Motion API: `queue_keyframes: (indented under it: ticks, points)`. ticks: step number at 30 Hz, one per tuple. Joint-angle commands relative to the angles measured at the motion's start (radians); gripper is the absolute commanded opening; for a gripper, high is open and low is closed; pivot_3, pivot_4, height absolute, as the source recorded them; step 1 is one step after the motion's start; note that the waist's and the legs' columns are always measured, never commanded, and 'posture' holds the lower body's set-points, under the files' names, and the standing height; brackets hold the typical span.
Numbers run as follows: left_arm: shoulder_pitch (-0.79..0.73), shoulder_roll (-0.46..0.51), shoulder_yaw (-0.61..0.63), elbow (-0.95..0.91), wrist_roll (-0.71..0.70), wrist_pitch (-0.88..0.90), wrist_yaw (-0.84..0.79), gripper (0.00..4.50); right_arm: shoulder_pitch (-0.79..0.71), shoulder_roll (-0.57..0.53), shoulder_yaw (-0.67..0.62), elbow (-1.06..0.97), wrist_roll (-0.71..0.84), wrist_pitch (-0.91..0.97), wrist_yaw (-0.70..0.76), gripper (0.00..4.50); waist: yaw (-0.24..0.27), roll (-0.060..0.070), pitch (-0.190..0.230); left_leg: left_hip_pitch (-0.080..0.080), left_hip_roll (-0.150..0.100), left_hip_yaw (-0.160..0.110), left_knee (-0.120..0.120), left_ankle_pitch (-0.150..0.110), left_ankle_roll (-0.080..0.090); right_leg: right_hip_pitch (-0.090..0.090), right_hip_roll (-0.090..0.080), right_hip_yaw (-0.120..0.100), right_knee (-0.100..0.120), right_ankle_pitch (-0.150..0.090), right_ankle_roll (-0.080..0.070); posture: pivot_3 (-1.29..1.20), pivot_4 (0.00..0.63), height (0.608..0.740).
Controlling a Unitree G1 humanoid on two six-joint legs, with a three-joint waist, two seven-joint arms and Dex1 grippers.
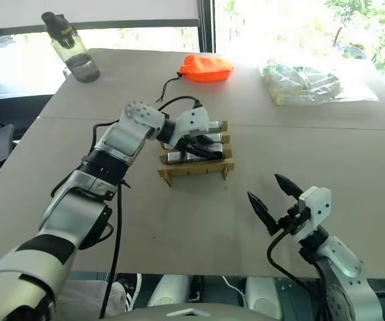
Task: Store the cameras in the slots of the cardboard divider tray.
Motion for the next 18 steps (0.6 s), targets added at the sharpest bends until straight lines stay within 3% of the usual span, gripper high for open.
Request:
queue_keyframes:
  ticks: [1,11,12,15,18]
  points:
    - [0.002,0.002,-0.009,0.011,0.031,0.011,0.015,0.75,0.0,0.008,-0.019,-0.036,0.0,-0.024,0.004,4.5,0.0,0.0,0.0,0.0,0.0,0.0,0.0,0.0,0.0,0.0,0.0,0.0,0.0,0.0,0.0,0.0,0.15,0.726]
    - [-0.007,-0.024,-0.007,0.021,0.031,0.121,0.022,0.75,-0.017,0.007,0.002,-0.028,-0.048,-0.057,0.04,4.5,0.0,0.0,0.0,0.0,0.0,0.0,0.0,0.0,0.0,0.0,0.0,0.001,0.001,0.0,0.0,0.0,0.15,0.726]
    - [-0.007,-0.026,-0.005,0.022,0.027,0.125,0.019,1.55,-0.018,0.005,0.005,-0.025,-0.056,-0.061,0.045,4.5,0.0,0.0,0.0,0.0,0.0,0.0,0.0,0.0,0.0,0.0,0.0,0.0,0.001,0.0,0.0,0.0,0.15,0.726]
    - [-0.007,-0.033,0.003,0.018,0.017,0.135,0.018,2.53,-0.013,-0.013,0.025,-0.011,-0.095,-0.089,0.081,4.5,0.0,0.0,-0.001,0.0,0.0,0.0,0.0,0.0,0.0,0.0,0.0,0.0,0.001,0.0,0.0,0.0,0.15,0.726]
    - [-0.006,-0.034,0.003,0.018,0.019,0.134,0.017,4.1,-0.018,-0.011,0.029,-0.007,-0.095,-0.096,0.089,4.5,0.001,0.0,-0.001,0.0,0.0,0.0,0.0,0.0,0.0,0.0,0.0,0.0,0.001,0.0,0.0,0.0,0.15,0.726]
